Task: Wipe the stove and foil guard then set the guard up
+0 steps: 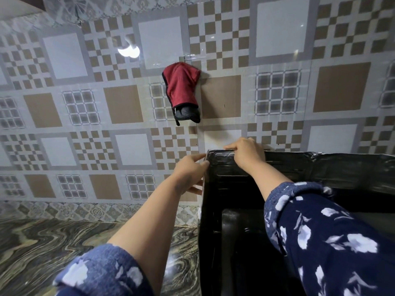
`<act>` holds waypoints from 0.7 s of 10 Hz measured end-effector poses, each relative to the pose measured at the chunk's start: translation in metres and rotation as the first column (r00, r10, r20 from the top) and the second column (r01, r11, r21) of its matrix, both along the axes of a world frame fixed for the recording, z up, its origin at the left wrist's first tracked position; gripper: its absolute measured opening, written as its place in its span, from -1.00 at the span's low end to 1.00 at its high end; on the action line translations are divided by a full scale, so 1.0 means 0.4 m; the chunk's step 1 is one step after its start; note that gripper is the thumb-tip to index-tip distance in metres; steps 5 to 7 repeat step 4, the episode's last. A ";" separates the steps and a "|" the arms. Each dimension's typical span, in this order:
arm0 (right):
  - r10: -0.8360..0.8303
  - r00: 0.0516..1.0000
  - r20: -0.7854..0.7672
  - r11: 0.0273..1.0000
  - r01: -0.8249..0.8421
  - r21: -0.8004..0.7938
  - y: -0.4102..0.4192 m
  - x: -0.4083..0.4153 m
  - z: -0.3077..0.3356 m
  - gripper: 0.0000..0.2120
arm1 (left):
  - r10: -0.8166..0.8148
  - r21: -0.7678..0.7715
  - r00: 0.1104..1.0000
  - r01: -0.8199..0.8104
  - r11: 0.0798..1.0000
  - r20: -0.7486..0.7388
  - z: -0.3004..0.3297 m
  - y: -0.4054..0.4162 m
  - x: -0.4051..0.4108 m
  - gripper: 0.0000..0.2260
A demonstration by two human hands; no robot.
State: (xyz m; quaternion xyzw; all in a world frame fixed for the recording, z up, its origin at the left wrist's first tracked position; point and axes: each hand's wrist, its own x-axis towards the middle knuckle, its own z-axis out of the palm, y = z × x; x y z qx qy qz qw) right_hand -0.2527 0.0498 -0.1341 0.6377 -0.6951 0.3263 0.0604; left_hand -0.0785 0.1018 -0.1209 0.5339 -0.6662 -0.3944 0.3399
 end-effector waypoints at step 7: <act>0.065 0.995 -0.074 0.995 -0.059 0.085 0.122 0.048 -0.011 -0.61 | 0.088 -0.056 0.989 -0.082 0.995 0.116 0.027 0.079 0.045 -0.58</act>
